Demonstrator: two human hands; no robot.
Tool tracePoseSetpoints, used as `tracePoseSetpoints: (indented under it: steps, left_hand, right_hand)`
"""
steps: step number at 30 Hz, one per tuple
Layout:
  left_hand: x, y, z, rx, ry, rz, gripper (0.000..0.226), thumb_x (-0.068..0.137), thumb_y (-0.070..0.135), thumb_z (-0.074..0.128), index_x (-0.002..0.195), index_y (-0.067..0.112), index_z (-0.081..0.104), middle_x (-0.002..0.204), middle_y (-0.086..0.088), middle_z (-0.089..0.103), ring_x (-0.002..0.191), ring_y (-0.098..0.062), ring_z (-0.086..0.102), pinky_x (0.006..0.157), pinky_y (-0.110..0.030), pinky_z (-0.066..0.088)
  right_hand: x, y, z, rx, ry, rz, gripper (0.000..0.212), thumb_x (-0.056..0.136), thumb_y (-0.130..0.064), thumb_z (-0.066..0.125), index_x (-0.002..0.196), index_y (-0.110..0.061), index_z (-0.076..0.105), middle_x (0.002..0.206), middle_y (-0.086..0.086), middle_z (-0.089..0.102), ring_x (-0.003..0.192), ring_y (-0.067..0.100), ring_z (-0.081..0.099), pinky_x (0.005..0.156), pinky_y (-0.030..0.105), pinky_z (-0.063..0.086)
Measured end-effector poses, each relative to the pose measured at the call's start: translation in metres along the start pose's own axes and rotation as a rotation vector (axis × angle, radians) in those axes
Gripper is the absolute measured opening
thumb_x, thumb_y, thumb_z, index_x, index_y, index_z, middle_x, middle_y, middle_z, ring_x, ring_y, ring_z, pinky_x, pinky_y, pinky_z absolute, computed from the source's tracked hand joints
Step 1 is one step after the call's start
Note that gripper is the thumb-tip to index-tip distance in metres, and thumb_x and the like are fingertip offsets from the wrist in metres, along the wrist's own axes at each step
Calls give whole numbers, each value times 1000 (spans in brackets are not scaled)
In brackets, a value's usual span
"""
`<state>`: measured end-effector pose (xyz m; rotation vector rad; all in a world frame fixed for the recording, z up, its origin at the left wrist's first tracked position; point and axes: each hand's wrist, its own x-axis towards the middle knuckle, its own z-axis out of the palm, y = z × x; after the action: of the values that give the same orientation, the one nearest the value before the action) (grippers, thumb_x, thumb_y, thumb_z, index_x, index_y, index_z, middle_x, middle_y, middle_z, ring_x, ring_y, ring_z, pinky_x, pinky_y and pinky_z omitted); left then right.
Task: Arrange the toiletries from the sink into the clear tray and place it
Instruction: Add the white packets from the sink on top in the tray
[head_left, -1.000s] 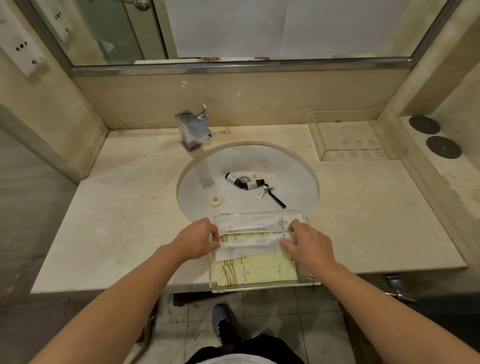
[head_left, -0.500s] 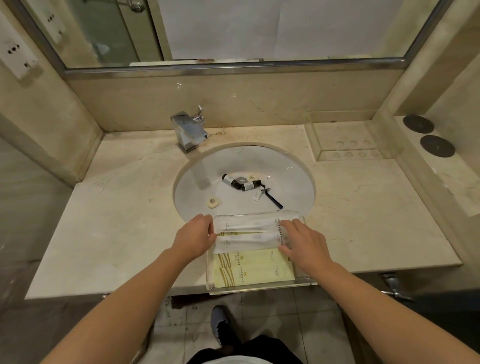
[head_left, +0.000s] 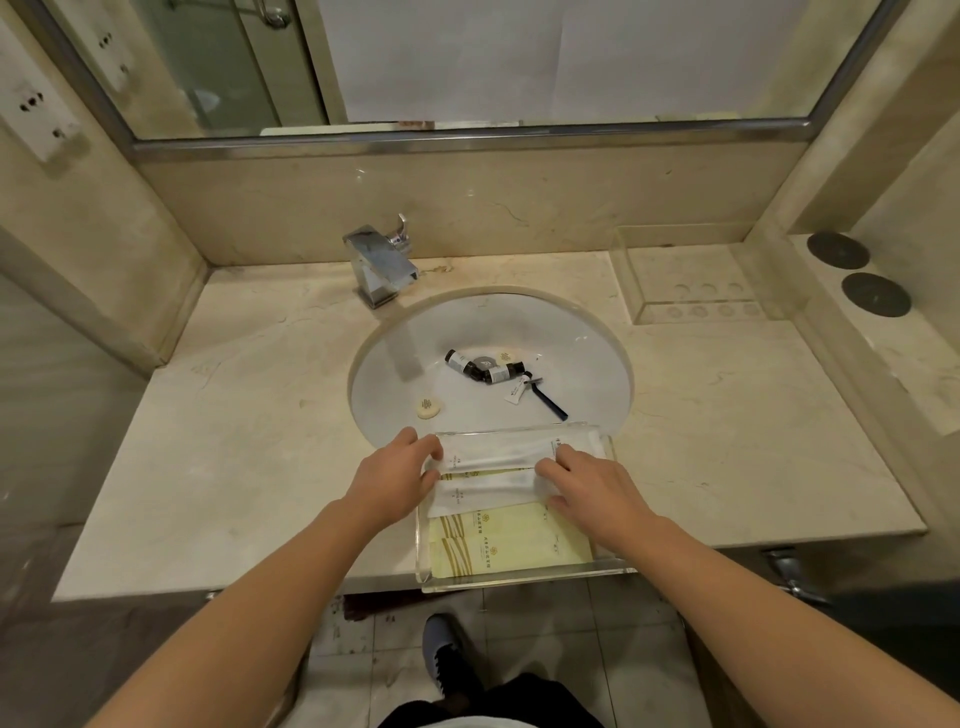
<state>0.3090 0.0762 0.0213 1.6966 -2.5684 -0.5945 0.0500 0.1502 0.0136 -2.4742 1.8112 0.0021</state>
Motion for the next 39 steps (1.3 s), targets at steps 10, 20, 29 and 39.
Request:
tracePoseSetpoints:
  steps: [10, 20, 29, 39]
  left_hand:
    - [-4, 2, -2, -4, 8, 8, 16, 94, 34, 51, 107, 24, 52, 101, 3, 50, 72, -16, 55, 65, -28, 49]
    - [-10, 2, -9, 101, -130, 71, 62, 74, 60, 68, 120, 26, 44, 111, 6, 47, 77, -14, 48, 67, -26, 43]
    - [-10, 2, -7, 210, -122, 181, 57, 75, 51, 70, 118, 22, 45, 111, 3, 47, 77, -16, 50, 66, -28, 46]
    - [-9, 2, -9, 172, -108, 167, 48, 81, 47, 66, 116, 21, 46, 111, 3, 47, 75, -15, 48, 64, -26, 43]
  right_hand:
    - [7, -8, 2, 90, -62, 119, 21, 93, -26, 48, 112, -18, 50, 97, 3, 58, 74, 27, 59, 58, 32, 44]
    - [12, -14, 0, 169, -38, 247, 20, 90, -36, 52, 100, -20, 48, 93, -1, 62, 77, 24, 60, 63, 33, 46]
    - [11, -17, -2, 168, -33, 232, 20, 90, -36, 51, 103, -22, 45, 95, -3, 64, 75, 23, 60, 63, 33, 47]
    - [12, -18, -3, 177, -19, 219, 23, 90, -38, 54, 106, -23, 46, 103, -4, 63, 79, 24, 61, 64, 33, 47]
